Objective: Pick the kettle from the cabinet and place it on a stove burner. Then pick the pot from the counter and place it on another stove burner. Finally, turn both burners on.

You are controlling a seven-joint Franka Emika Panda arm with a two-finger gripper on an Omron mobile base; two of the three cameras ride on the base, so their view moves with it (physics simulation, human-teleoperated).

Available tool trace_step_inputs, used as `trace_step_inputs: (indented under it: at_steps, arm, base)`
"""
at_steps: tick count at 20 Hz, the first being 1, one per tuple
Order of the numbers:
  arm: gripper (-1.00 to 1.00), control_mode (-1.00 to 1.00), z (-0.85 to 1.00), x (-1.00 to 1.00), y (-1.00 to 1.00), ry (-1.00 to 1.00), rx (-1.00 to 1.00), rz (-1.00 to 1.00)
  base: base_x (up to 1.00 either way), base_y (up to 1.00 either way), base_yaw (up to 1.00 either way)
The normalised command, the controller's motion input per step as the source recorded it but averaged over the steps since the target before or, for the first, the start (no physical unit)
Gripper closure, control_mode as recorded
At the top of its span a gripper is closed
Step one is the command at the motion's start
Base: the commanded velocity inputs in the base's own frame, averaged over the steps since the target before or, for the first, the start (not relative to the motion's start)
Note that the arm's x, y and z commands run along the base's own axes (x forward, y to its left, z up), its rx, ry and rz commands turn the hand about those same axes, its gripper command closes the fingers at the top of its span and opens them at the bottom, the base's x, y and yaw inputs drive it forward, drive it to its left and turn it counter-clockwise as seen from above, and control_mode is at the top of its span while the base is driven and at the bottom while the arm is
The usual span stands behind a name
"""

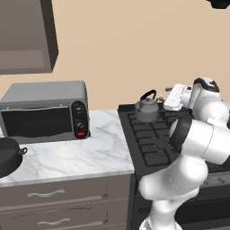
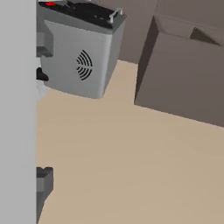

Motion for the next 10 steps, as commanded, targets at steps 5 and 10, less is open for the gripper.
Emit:
trace_step_inputs:
  at_steps: [5,10]
  arm:
    - [-1.00,-1.00,0.17,-0.42,0.33,-0.09,-0.20,0.08]
    - [-1.00,-1.00,0.11,-0.33,0.35,-0.08,-0.21,0.09]
  base:
    - [0.00,0.00,0.00]
    - [0.00,0.00,0.00]
